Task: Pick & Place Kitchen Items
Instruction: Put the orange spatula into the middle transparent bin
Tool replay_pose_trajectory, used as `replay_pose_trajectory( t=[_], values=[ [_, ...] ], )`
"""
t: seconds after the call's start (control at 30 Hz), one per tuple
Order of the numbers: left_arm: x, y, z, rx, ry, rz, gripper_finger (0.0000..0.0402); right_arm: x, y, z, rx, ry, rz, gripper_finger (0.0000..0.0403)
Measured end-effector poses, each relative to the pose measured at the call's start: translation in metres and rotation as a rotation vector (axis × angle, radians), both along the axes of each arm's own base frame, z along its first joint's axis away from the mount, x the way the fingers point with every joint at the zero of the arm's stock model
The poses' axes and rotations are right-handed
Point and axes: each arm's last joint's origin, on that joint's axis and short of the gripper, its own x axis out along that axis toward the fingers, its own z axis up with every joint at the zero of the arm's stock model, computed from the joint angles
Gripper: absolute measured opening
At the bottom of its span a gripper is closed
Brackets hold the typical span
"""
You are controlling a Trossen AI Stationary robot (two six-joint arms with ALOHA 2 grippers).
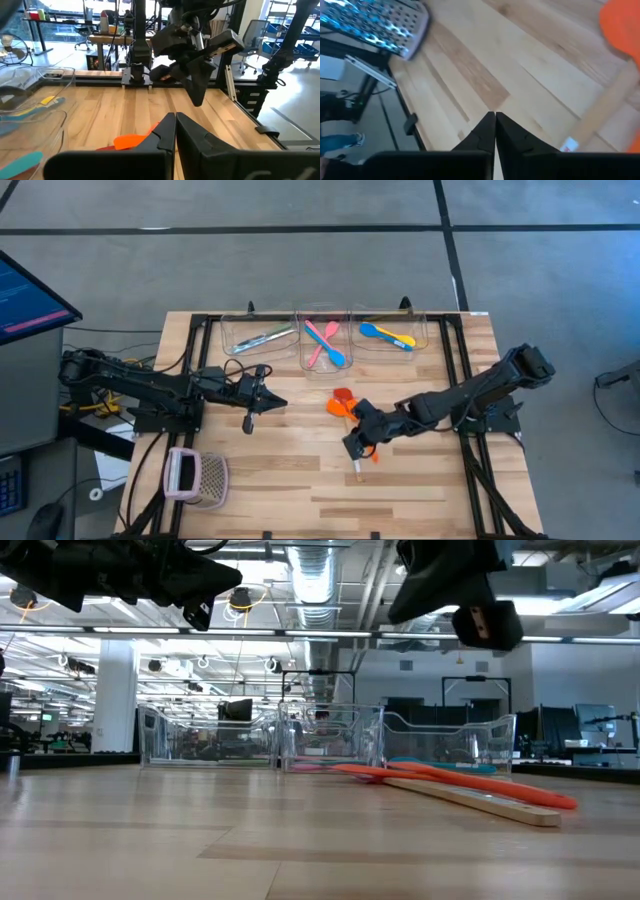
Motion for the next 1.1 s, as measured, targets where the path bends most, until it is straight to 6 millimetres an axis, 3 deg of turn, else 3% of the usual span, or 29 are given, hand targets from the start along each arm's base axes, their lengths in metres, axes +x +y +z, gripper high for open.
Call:
replay_pose_trajectory(
  t=[0.23,0.4,0.7,0.87,1.1],
  values=[
    [0.000,0.000,0.000,0.003,0.000,0.004,0.0002,-0.010,-0.003,0.014,-0.126,0.161,-0.107,0.0003],
    [0.000,0.000,0.000,0.003,0.000,0.004,0.0002,-0.023,-0.009,0.004,-0.166,0.334,-0.212,0.0002],
    [0.000,0.000,-0.001,0.004,0.004,0.004,0.0002,0.002,0.008,-0.042,-0.016,0.469,-0.057,0.0006],
    [0.000,0.000,-0.002,0.004,0.010,0.004,0.0002,0.011,0.014,-0.068,0.055,0.588,0.041,0.0029],
    [-0.001,0.000,-0.003,0.004,0.013,0.003,0.0002,0.023,0.019,-0.064,0.043,0.585,0.111,0.0079]
  ],
)
